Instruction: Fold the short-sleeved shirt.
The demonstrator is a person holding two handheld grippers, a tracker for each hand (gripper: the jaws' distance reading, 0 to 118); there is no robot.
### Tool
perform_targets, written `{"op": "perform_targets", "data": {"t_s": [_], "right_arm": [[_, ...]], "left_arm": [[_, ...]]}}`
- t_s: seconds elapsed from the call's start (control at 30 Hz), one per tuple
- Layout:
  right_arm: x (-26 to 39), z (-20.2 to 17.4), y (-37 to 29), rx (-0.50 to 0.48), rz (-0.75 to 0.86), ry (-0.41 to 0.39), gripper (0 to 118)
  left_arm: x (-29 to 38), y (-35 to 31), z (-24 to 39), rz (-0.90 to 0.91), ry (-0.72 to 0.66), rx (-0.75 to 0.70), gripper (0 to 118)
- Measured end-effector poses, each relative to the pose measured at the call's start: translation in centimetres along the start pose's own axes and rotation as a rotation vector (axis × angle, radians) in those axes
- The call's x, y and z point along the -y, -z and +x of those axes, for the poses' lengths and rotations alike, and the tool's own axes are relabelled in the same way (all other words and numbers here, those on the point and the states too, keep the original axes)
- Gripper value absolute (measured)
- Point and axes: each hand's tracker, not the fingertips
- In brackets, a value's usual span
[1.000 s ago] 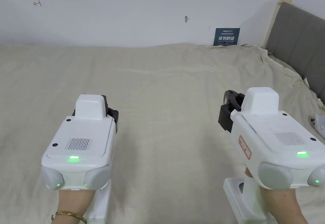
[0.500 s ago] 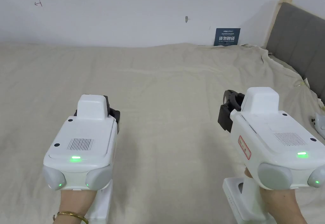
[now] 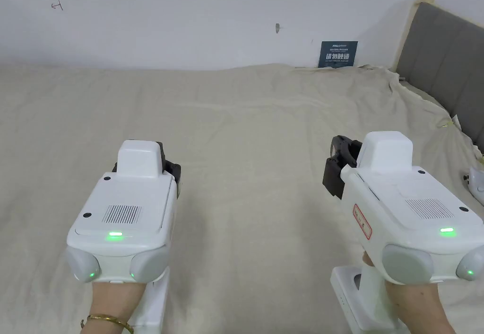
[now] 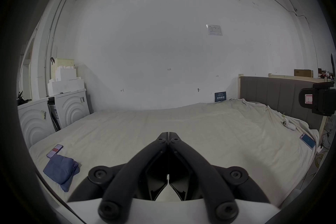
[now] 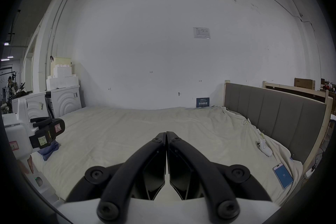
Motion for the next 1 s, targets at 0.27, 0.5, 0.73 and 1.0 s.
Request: {"op": "perform_targets", "data": {"t_s": [0.27, 0.5, 0.73, 1.0], "right_arm": [[-0.5, 0.1, -0.2, 0.020, -0.036, 0.018, 13], [-1.6, 1.6, 0.0, -0.105, -0.302, 0.290, 116], [-1.4, 0.7, -1.0, 0.038, -0.544, 0.253, 116], [-0.7, -1.4, -2.8, 0.107, -0.582, 0.163, 116]], "left_arm": [[0.0, -0.5, 0.0, -0.021, -0.041, 0.004, 17], [1.0, -2.0, -0.6, -0.128, -0.179, 0.071, 118], [7.8, -4.0, 0.1, -0.388, -0.241, 0.027, 118], [14.4, -6.9, 1.1, -0.510, -0.079, 0.014, 118]]}}
